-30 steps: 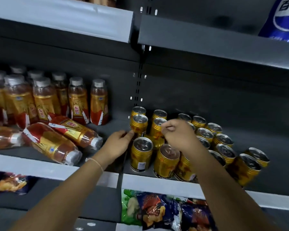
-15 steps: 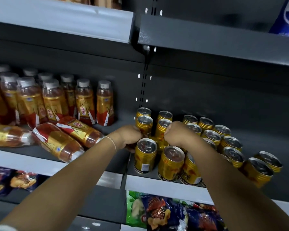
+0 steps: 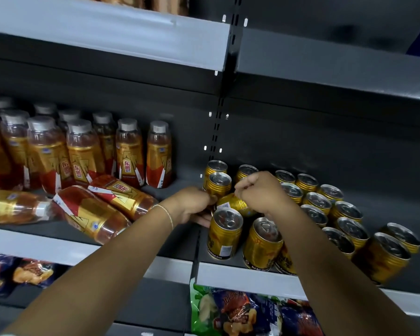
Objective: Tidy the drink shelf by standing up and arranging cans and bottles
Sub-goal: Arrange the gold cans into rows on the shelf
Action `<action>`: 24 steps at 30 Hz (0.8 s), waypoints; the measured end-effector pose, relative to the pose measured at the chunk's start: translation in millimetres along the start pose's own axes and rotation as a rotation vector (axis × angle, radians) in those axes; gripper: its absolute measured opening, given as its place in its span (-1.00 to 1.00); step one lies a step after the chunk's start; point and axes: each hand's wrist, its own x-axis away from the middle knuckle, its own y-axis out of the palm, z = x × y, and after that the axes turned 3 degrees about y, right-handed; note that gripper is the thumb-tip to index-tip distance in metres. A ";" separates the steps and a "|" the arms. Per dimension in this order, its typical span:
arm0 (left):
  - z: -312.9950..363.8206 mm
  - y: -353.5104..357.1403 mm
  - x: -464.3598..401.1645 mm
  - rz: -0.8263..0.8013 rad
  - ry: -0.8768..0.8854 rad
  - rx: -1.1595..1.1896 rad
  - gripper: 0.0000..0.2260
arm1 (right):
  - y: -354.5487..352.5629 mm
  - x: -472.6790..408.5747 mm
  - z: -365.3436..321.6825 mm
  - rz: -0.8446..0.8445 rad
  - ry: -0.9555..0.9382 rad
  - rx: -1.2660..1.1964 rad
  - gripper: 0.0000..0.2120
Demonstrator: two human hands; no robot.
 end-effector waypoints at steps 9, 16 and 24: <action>-5.1 -5.3 0.6 -0.033 -0.043 -0.368 -0.71 | 9.3 2.9 -11.1 0.017 -0.097 -0.121 -0.66; -4.6 -12.0 0.3 0.106 0.076 -0.385 -0.77 | 22.5 2.0 -20.9 0.061 -0.143 0.029 -0.64; 15.0 -19.9 24.2 0.304 0.453 -0.428 -0.75 | 3.1 -0.6 -4.1 -0.029 -0.109 -0.152 -0.89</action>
